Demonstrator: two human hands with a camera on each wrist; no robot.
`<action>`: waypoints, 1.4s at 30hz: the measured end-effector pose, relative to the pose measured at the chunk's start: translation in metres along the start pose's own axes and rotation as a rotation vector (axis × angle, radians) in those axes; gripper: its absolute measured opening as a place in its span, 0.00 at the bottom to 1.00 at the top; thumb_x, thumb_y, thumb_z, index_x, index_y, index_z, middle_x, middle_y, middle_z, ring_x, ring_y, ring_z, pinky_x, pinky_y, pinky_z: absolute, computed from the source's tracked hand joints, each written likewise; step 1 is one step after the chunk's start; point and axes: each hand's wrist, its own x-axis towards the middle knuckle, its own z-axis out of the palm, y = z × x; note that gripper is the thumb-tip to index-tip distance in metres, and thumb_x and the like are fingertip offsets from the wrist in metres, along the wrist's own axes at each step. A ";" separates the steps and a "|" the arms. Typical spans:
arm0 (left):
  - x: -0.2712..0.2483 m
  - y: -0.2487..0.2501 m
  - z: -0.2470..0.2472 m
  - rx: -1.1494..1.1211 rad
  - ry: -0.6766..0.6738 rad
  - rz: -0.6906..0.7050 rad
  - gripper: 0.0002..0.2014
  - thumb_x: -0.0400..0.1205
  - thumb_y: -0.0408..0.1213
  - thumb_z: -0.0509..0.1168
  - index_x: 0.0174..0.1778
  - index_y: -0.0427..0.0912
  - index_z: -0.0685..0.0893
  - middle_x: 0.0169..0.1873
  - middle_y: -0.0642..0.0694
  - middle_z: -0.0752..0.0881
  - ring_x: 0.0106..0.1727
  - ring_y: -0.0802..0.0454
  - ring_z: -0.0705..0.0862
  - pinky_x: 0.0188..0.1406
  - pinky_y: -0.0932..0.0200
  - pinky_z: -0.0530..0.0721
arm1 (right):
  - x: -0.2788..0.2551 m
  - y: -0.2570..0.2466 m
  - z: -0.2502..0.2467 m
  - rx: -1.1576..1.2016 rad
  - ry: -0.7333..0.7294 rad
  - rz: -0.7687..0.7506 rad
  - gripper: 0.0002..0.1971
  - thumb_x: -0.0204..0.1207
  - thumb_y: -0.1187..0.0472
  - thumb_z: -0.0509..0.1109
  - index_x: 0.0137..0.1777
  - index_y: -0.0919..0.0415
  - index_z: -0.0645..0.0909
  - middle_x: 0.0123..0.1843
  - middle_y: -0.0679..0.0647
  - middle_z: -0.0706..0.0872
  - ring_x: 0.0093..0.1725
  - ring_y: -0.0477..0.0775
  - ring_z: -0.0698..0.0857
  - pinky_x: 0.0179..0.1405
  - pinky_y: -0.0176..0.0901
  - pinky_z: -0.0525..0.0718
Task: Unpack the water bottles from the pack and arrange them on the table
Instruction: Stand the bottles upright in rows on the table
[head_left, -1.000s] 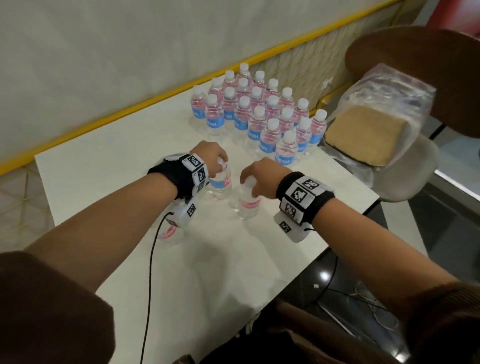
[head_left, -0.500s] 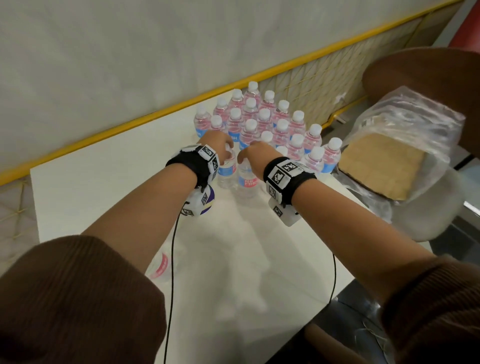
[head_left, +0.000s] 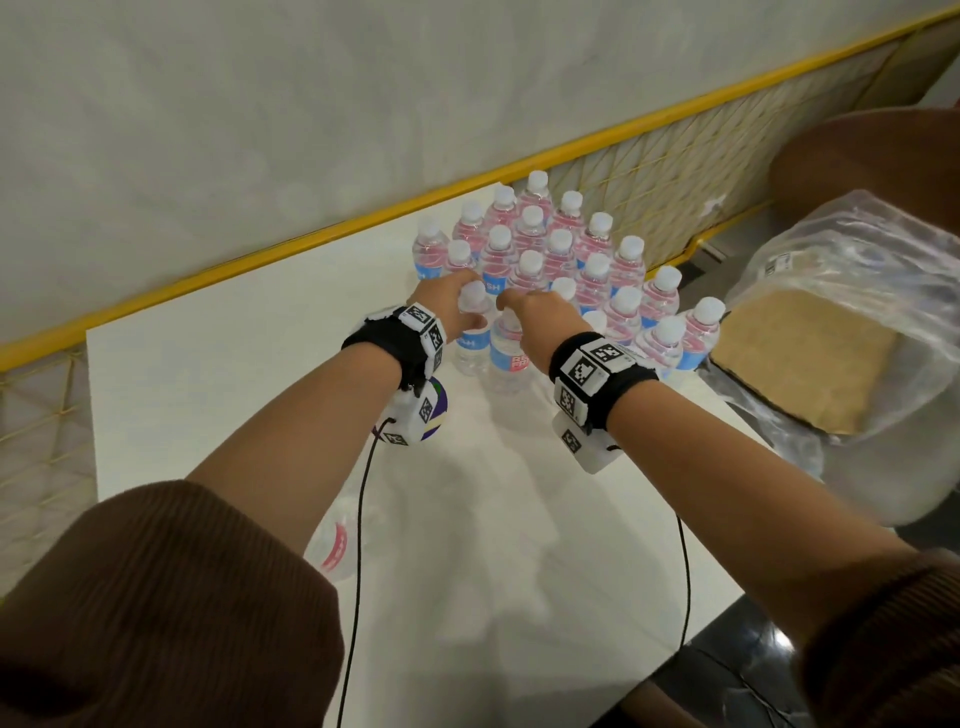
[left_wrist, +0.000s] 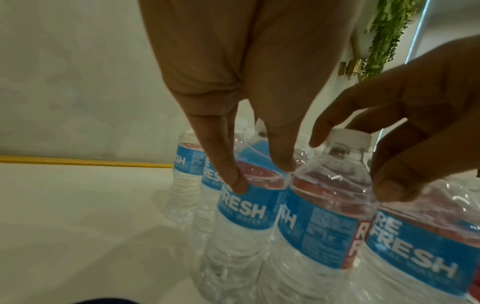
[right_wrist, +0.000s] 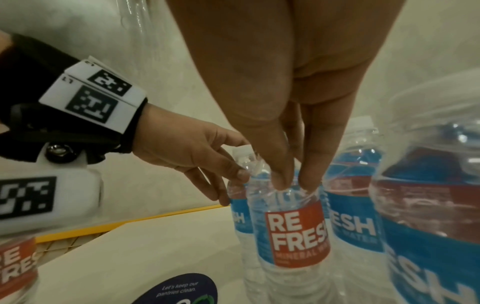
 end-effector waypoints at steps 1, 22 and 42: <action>0.000 0.000 0.001 -0.026 0.019 -0.007 0.29 0.76 0.40 0.73 0.73 0.44 0.72 0.65 0.38 0.82 0.61 0.38 0.83 0.60 0.49 0.82 | 0.001 0.000 0.001 0.006 -0.002 0.001 0.28 0.74 0.77 0.59 0.73 0.57 0.69 0.63 0.65 0.78 0.61 0.66 0.80 0.58 0.55 0.81; 0.010 -0.025 0.023 -0.366 0.040 -0.150 0.32 0.75 0.39 0.74 0.74 0.44 0.69 0.61 0.38 0.85 0.54 0.37 0.87 0.59 0.45 0.85 | 0.009 -0.001 -0.009 0.120 0.104 0.071 0.25 0.78 0.75 0.59 0.72 0.55 0.76 0.70 0.63 0.79 0.68 0.63 0.78 0.65 0.50 0.79; -0.003 -0.024 0.089 -0.442 -0.016 -0.237 0.59 0.72 0.52 0.75 0.83 0.38 0.36 0.82 0.40 0.59 0.79 0.41 0.67 0.74 0.49 0.70 | -0.058 0.049 0.017 0.484 0.451 0.166 0.23 0.80 0.66 0.65 0.75 0.59 0.70 0.75 0.56 0.74 0.75 0.57 0.72 0.73 0.46 0.68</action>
